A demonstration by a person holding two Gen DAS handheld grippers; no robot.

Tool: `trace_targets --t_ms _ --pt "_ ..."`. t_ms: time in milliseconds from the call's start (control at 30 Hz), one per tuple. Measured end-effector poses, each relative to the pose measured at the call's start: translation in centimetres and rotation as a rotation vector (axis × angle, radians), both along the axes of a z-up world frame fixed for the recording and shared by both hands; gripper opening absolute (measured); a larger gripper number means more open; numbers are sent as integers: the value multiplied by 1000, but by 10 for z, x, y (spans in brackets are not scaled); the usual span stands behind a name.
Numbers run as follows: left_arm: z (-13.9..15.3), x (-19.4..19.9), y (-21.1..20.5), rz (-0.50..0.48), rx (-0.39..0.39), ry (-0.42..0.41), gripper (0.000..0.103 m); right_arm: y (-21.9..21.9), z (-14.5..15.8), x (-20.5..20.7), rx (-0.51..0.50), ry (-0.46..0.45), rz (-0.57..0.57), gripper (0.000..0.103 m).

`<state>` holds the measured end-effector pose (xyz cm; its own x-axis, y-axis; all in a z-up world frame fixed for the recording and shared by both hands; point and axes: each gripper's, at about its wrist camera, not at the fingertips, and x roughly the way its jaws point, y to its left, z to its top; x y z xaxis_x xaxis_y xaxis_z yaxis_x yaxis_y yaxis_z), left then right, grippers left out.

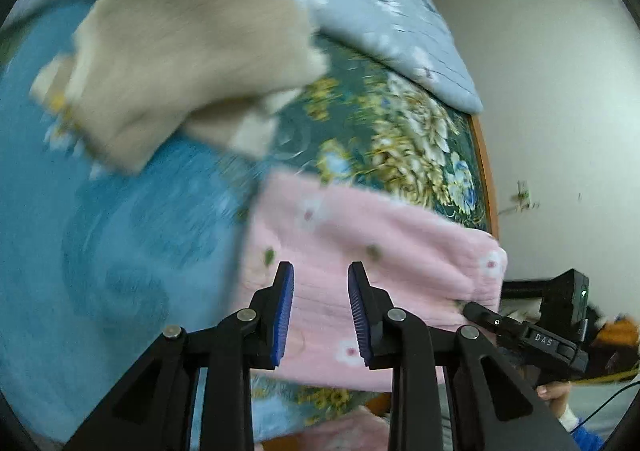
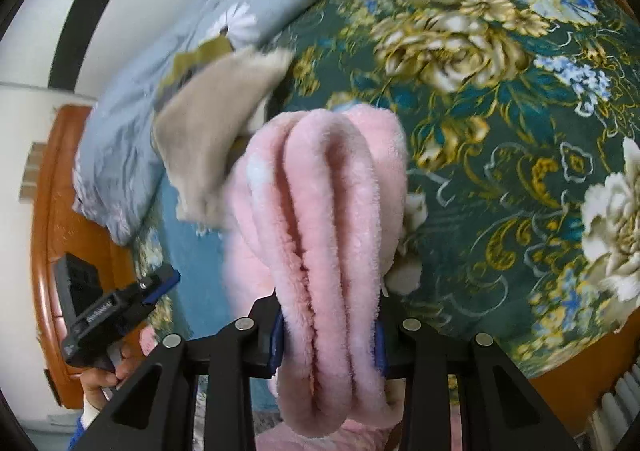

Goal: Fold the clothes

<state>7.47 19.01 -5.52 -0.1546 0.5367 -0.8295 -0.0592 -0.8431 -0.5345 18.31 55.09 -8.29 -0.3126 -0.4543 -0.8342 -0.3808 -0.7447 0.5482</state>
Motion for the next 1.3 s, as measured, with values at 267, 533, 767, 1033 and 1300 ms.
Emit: trace_targets --t_ms 267,533,767,1033,1300 --pt "-16 -11 66 150 -93 -12 28 85 -62 -27 -68 -82 42 33" --pt "-83 26 68 393 -180 -200 34 122 -128 -34 -149 -184 176 33" --pt "-123 27 65 353 -282 -260 65 122 -168 -22 -162 -228 168 38" --pt "-169 9 68 210 -239 -303 70 127 -191 -17 -160 -222 59 70" --pt "-179 14 57 265 -87 -341 68 118 -197 -18 -220 -230 -14 63"
